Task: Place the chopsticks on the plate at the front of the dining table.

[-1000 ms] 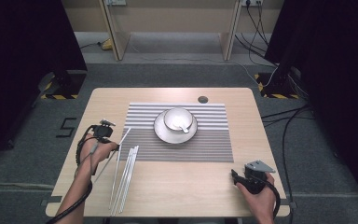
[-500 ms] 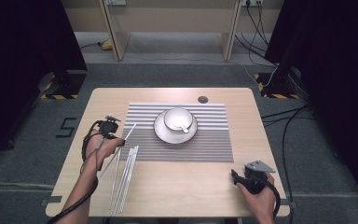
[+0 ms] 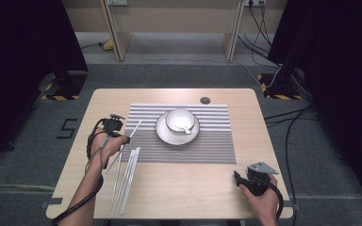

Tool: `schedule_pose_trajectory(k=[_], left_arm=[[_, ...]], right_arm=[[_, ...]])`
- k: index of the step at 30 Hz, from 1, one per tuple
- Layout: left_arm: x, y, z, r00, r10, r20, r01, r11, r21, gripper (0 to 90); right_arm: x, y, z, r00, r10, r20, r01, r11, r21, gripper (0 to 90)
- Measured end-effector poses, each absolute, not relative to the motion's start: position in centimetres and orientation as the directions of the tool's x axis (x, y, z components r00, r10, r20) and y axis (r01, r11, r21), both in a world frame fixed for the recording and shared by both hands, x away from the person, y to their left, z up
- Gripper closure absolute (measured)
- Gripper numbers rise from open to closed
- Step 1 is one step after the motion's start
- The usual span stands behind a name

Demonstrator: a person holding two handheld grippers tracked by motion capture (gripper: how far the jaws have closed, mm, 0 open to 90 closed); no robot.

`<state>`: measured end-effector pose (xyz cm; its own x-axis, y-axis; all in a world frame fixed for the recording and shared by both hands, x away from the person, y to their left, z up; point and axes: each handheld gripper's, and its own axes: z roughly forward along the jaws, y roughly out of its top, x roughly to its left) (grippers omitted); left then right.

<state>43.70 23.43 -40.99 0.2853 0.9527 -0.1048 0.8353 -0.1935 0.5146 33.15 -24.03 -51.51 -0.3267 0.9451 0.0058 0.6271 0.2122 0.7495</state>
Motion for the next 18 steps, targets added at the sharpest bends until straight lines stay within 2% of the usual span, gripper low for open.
schedule_pose_trajectory(k=[18], left_arm=[[44.6,22.1,-41.7,0.274,0.952,-0.135,0.8,-0.148,0.581,84.8]], right_arm=[[33.2,-24.1,-51.5,-0.328,0.945,0.006,0.627,0.213,0.75,40.5]])
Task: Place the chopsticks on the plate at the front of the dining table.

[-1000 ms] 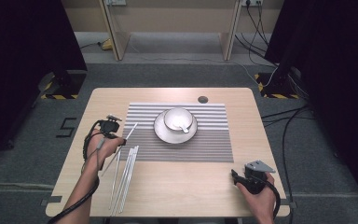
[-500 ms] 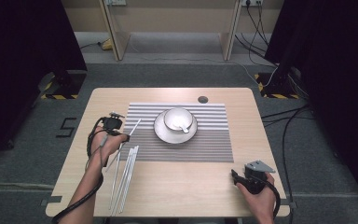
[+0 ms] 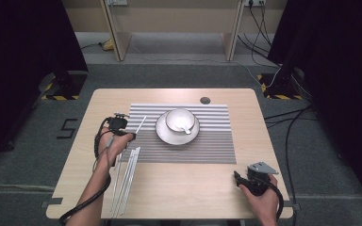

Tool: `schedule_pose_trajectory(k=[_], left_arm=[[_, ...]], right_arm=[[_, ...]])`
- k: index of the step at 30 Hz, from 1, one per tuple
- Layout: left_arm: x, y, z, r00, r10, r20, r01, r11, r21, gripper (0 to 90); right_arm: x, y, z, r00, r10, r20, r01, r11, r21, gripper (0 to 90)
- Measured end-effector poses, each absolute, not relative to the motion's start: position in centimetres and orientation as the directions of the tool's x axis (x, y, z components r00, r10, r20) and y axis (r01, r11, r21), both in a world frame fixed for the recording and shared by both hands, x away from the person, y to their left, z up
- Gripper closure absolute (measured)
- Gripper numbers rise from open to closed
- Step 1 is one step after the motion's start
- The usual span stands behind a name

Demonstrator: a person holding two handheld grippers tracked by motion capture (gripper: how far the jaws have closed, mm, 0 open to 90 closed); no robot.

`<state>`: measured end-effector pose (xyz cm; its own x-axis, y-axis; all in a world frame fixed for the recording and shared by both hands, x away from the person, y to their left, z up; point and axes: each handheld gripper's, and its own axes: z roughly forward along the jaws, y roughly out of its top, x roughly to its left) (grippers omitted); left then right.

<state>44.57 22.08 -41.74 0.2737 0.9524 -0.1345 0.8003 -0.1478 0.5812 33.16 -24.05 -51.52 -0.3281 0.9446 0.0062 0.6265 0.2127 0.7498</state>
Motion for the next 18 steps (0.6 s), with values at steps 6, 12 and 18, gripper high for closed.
schedule_pose_trajectory(k=[6,12,18], left_arm=[[44.9,21.4,-42.1,0.272,0.952,-0.141,0.79,-0.137,0.598,84.8],[45.1,20.9,-42.3,0.269,0.952,-0.148,0.786,-0.128,0.605,84.9],[45.3,20.4,-42.2,0.269,0.952,-0.144,0.777,-0.126,0.617,84.9]], right_arm=[[33.2,-24.1,-51.5,-0.328,0.945,0.006,0.626,0.213,0.75,40.5],[33.2,-24.1,-51.5,-0.328,0.945,0.006,0.626,0.212,0.75,40.5],[33.2,-24.1,-51.5,-0.329,0.944,0.007,0.626,0.212,0.75,40.6]])
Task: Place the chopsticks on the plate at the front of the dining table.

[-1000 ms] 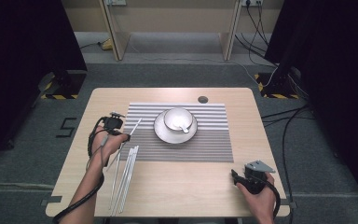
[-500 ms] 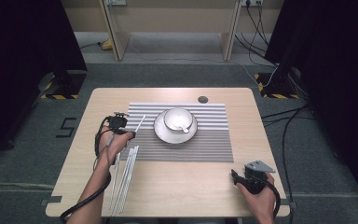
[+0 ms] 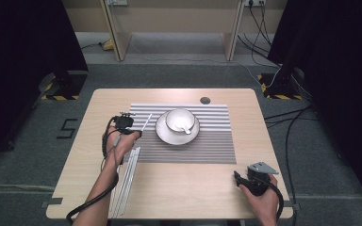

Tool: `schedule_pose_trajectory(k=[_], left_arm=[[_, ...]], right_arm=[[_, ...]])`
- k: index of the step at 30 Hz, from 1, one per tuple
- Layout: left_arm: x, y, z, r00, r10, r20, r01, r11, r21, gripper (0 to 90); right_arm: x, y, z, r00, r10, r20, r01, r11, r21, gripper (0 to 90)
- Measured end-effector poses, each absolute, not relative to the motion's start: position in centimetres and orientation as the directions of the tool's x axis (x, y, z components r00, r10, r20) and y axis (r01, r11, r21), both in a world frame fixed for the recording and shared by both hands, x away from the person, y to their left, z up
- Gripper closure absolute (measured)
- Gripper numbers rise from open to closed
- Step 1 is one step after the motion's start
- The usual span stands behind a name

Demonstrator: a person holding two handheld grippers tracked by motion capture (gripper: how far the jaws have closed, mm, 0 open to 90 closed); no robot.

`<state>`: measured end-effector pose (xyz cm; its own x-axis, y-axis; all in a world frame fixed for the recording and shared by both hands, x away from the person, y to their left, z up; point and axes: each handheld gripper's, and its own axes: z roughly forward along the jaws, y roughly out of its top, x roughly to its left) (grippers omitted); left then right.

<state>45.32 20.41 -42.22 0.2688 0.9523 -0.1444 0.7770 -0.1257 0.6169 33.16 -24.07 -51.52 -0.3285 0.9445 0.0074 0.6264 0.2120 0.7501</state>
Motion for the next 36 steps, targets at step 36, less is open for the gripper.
schedule_pose_trajectory(k=[36], left_arm=[[47.3,17.7,-42.8,0.28,0.942,-0.183,0.779,-0.111,0.618,84.9]], right_arm=[[33.1,-24.1,-51.5,-0.331,0.944,0.006,0.626,0.215,0.75,40.7]])
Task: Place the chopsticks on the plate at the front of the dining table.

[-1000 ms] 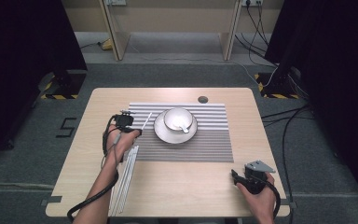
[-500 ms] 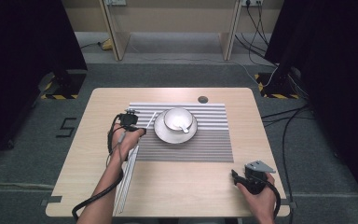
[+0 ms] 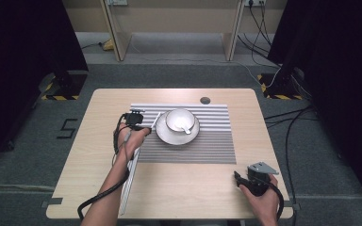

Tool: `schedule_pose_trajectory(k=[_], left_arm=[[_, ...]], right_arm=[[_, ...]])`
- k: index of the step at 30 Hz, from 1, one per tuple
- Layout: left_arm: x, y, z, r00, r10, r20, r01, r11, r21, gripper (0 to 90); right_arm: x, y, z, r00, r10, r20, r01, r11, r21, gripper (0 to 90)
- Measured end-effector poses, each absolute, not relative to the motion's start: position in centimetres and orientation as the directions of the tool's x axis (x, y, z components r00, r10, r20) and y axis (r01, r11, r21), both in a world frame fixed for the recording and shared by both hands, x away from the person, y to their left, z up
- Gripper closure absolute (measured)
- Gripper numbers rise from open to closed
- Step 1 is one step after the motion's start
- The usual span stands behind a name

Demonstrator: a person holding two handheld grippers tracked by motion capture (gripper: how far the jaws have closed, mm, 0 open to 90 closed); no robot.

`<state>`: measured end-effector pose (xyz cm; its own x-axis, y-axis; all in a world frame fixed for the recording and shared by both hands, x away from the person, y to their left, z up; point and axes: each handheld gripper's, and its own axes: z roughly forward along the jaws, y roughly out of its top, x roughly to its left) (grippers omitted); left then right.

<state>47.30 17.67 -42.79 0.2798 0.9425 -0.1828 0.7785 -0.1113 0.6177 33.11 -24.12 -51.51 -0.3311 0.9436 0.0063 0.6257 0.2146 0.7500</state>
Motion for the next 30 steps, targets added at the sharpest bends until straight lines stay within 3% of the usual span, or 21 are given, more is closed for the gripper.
schedule_pose_trajectory(k=[30], left_arm=[[49.6,16.8,-44.1,0.238,0.947,-0.216,0.777,-0.052,0.627,84.9]], right_arm=[[33.1,-24.2,-51.5,-0.331,0.943,0.01,0.627,0.212,0.75,40.9]])
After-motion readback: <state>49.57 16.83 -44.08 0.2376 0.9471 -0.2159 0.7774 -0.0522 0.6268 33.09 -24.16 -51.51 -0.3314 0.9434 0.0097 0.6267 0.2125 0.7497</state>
